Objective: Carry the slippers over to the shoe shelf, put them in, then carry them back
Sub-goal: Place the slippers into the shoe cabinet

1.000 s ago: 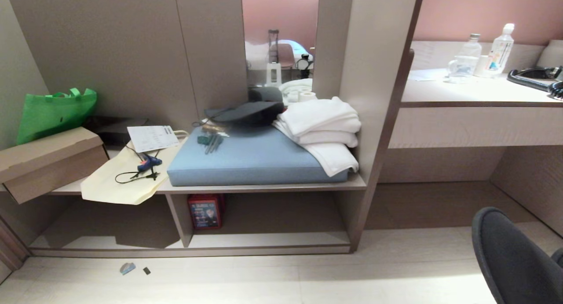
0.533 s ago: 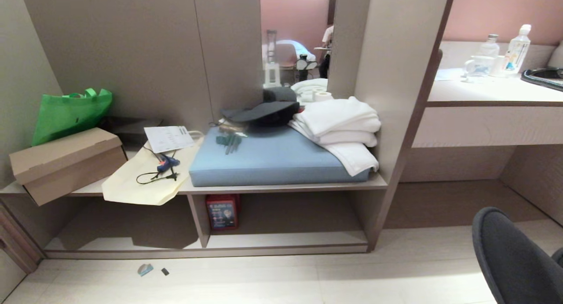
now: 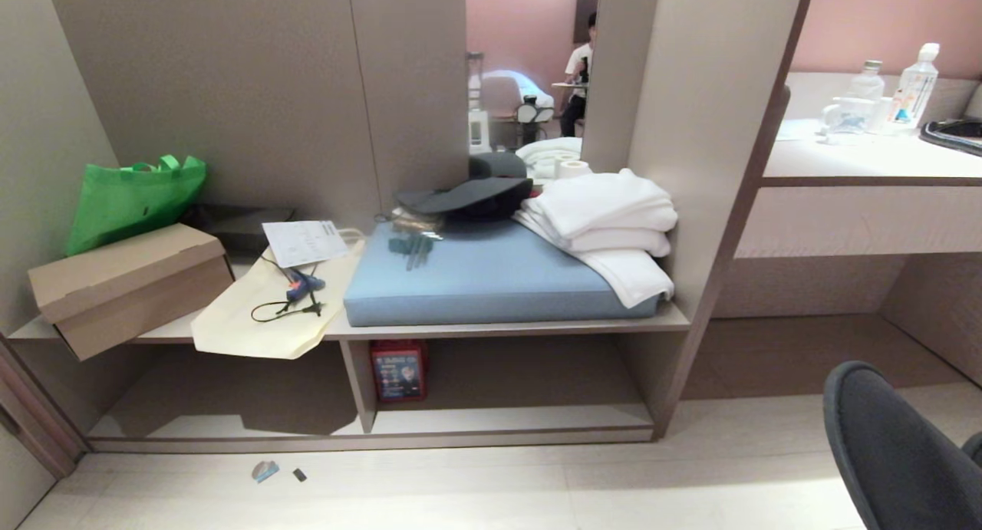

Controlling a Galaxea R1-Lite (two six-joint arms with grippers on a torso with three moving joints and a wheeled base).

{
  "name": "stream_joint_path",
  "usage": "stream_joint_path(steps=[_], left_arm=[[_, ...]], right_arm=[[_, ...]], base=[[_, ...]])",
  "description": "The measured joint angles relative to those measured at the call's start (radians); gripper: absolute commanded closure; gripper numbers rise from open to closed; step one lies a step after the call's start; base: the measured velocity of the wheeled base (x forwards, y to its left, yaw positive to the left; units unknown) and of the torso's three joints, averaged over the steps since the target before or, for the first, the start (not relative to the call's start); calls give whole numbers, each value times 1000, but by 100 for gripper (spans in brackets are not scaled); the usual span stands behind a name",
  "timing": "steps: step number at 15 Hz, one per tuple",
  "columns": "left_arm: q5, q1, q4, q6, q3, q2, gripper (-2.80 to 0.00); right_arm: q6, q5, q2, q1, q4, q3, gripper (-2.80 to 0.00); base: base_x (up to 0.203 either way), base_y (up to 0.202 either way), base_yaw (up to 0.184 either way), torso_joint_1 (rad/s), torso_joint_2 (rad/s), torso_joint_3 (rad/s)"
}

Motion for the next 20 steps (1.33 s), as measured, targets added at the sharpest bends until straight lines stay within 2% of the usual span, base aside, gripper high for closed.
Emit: stream_joint_path(steps=[20], left_arm=[[0,-1,0,0,0,0,0]], right_arm=[[-1,0,0,-1,0,0,0]], base=[[0,0,0,0,0,0]])
